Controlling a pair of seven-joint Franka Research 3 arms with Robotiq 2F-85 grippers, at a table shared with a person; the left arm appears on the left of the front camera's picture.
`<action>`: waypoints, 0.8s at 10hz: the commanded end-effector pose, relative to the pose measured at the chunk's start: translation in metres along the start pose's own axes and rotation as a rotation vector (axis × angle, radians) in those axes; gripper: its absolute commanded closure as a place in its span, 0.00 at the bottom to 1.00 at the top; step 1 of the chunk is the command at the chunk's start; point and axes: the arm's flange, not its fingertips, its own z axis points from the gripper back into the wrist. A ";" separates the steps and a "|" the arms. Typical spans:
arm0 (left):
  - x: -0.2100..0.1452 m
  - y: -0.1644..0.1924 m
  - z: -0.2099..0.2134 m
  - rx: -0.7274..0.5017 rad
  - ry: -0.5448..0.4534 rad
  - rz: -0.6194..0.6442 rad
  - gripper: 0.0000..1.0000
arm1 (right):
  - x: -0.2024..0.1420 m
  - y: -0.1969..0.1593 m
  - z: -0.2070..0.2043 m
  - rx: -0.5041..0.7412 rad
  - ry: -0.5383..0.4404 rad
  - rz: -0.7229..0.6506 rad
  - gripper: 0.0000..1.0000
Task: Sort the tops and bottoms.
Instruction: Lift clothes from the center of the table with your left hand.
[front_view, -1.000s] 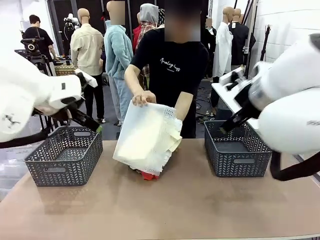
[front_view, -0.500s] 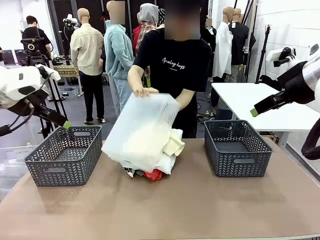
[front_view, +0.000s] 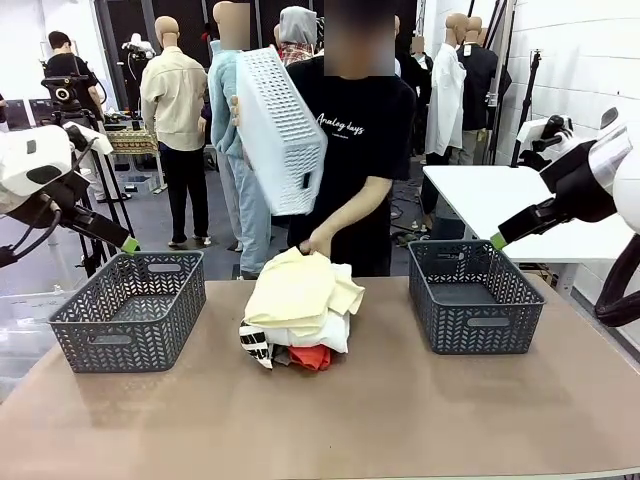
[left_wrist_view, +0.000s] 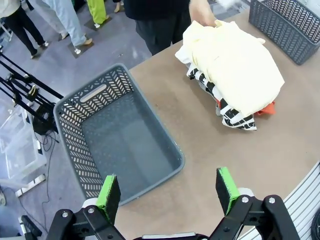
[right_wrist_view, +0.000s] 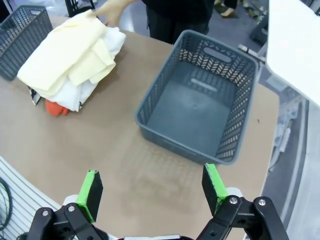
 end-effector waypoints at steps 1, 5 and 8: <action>-0.041 -0.018 -0.012 -0.030 0.008 -0.008 0.00 | -0.042 0.010 -0.017 0.010 0.009 -0.011 0.00; 0.000 0.000 0.000 0.000 0.000 0.000 0.00 | 0.000 0.000 0.000 0.000 0.000 0.000 0.00; 0.000 0.000 0.000 0.000 0.000 0.000 0.00 | 0.000 0.000 0.000 0.000 0.000 0.000 0.00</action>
